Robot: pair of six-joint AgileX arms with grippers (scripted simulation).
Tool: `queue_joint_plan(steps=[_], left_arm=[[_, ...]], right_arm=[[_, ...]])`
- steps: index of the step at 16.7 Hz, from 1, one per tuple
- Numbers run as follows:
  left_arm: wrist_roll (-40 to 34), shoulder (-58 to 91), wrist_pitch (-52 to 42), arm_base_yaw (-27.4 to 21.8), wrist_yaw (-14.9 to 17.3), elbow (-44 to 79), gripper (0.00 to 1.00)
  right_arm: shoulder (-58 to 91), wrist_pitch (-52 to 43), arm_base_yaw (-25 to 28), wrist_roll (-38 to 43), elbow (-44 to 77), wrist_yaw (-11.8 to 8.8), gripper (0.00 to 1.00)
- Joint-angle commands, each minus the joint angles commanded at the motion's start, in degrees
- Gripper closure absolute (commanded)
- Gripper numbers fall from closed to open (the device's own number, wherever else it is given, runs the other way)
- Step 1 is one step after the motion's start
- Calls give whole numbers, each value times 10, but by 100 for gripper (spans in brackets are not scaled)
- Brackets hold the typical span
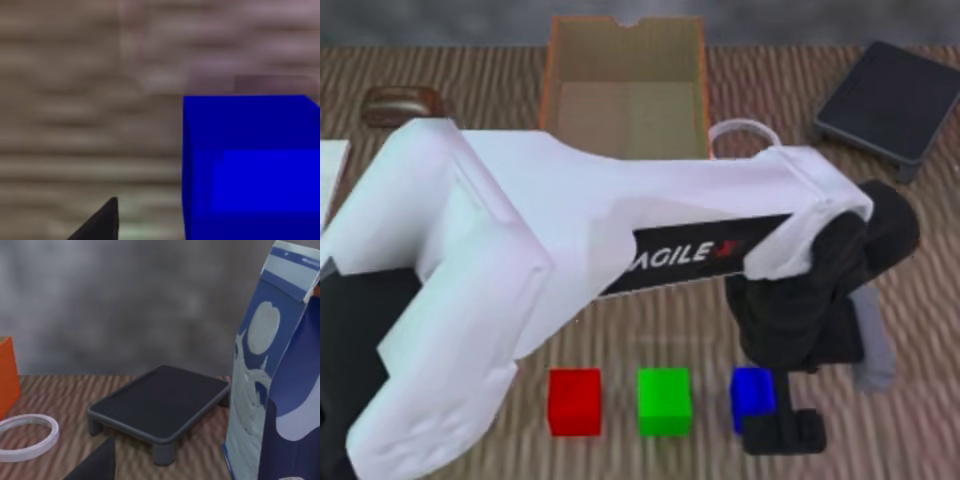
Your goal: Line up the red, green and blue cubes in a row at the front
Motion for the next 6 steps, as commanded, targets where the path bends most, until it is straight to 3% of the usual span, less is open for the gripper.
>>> queue_joint_plan(steps=[6], left_arm=[[-4, -30, -91, 12, -2, 61, 0]], right_arm=[[0, 0, 0, 0, 0, 0, 0]])
